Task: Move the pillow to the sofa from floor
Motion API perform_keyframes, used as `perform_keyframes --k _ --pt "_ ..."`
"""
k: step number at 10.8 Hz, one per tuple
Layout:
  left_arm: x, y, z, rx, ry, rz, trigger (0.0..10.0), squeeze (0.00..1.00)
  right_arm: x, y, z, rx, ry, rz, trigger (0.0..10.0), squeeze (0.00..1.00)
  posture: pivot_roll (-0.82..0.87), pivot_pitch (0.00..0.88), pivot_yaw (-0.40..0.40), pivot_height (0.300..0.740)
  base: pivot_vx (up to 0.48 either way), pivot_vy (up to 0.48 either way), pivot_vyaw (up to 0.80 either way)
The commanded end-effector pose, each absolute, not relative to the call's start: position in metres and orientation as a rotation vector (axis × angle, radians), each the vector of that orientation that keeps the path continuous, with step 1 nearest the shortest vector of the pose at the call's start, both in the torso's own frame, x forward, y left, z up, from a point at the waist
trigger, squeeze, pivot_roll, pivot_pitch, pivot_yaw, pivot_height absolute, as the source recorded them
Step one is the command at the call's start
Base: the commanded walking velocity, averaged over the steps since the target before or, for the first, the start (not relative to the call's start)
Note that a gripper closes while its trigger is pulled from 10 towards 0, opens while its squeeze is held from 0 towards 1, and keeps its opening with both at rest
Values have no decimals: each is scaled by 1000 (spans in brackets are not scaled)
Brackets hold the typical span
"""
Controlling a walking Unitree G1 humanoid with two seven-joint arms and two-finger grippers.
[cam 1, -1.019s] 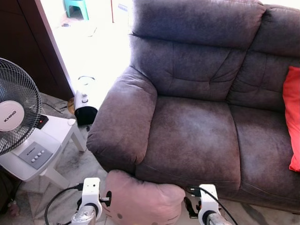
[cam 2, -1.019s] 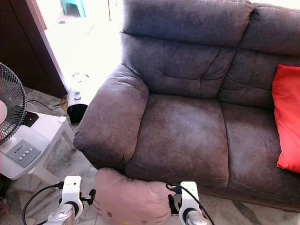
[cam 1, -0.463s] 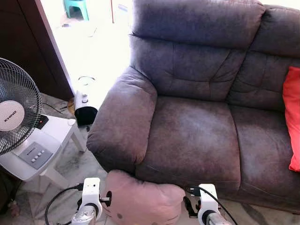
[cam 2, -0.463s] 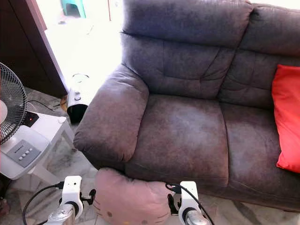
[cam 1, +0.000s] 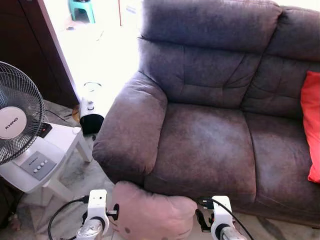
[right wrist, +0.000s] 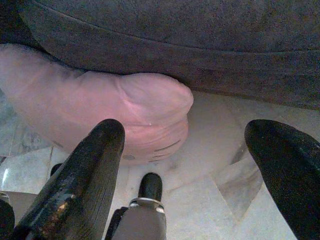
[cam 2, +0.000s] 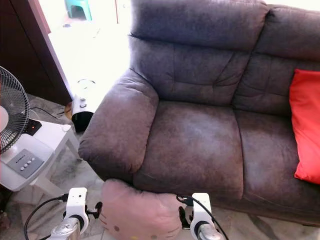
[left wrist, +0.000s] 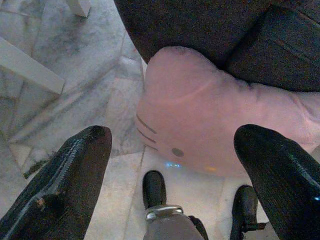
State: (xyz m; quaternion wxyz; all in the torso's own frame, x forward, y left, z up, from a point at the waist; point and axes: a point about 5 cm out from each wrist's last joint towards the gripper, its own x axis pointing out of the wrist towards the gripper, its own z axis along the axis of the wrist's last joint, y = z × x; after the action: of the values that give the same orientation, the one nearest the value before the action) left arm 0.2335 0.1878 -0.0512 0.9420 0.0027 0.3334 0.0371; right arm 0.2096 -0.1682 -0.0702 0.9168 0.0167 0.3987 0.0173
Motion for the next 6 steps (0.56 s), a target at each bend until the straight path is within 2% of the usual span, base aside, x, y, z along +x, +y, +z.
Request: perform_keyframes --k 1,6 --pt "226 187 -57 9 720 71 10000 0 208 -169 -71 35 827 29 10000 0 92 111 -90 697 0 0 0" --pt "226 187 -57 9 719 71 10000 0 207 -170 -72 33 833 31 10000 0 93 113 -90 677 0 0 0"
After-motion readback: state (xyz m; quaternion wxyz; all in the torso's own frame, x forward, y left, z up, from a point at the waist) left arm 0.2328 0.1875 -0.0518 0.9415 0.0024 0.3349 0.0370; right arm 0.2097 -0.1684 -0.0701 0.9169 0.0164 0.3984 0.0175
